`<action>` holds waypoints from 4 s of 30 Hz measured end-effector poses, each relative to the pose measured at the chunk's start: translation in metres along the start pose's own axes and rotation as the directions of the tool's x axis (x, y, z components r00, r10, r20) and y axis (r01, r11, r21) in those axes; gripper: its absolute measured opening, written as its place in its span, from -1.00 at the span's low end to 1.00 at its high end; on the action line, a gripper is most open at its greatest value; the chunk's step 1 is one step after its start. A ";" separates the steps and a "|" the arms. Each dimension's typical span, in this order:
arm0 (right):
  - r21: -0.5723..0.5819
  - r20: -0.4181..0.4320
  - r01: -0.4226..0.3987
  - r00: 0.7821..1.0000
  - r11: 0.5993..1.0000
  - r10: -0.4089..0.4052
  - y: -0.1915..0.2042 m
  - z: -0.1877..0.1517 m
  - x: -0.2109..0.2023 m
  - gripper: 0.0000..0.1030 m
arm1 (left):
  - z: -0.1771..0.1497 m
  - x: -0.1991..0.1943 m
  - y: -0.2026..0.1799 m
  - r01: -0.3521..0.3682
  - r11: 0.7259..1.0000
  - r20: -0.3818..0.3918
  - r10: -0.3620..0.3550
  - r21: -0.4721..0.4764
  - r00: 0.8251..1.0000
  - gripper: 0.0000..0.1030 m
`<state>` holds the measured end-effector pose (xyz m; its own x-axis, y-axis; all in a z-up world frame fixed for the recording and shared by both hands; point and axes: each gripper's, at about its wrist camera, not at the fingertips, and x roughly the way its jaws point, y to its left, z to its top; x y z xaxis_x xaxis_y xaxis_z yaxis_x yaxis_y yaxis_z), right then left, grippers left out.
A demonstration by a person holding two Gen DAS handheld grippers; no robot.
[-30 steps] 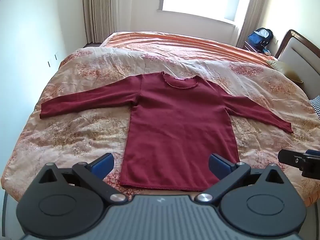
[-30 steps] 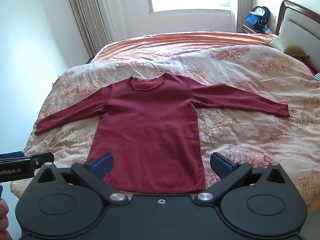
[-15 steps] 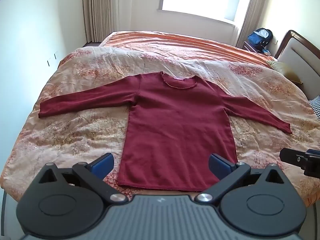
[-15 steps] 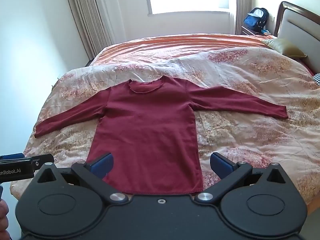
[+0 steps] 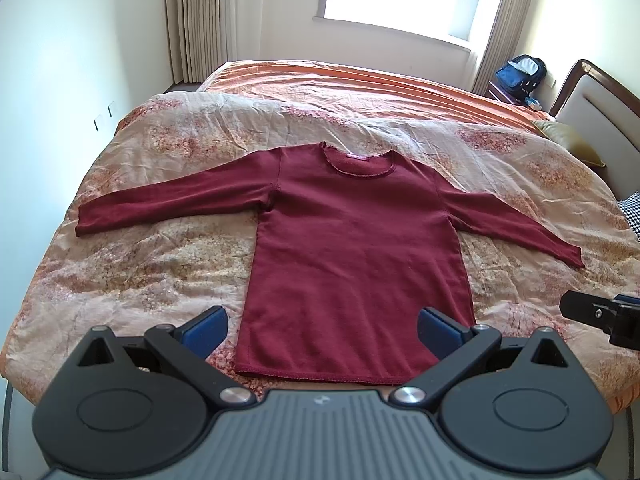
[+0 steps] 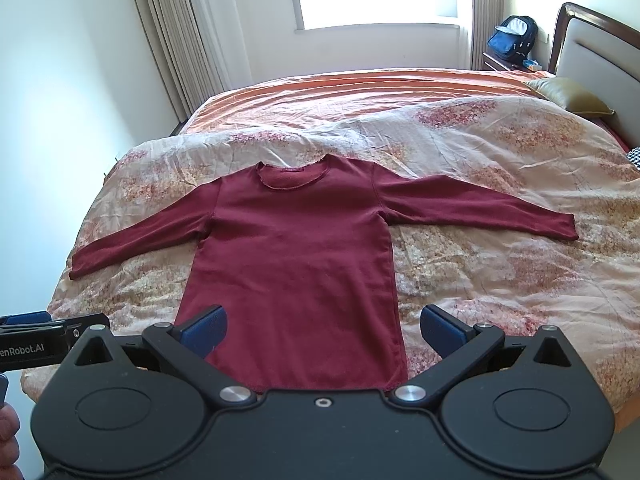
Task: Fold small clothes
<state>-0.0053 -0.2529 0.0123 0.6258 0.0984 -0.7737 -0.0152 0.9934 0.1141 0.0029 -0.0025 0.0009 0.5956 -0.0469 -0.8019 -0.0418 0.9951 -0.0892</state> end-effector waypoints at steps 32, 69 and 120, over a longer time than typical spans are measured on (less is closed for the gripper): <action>0.004 0.000 -0.010 1.000 1.000 0.010 -0.005 0.004 0.009 0.99 | 0.005 0.009 -0.002 0.003 1.000 -0.007 -0.003 -0.004 1.000 0.99; 0.060 -0.071 0.066 0.996 0.996 -0.062 0.033 0.030 0.064 0.99 | 0.052 0.087 0.041 0.090 0.995 -0.110 -0.084 0.051 0.990 1.00; 0.747 0.001 -0.343 0.857 0.569 0.516 -0.655 0.066 0.358 0.78 | 0.072 0.263 -0.265 0.126 0.990 -0.385 -0.141 -0.062 0.912 0.99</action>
<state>0.2802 -0.8728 -0.2978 0.5289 0.5969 -0.6033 0.3592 0.4867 0.7963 0.2290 -0.2720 -0.1437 0.2404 -0.2162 -0.9463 -0.0160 0.9739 -0.2265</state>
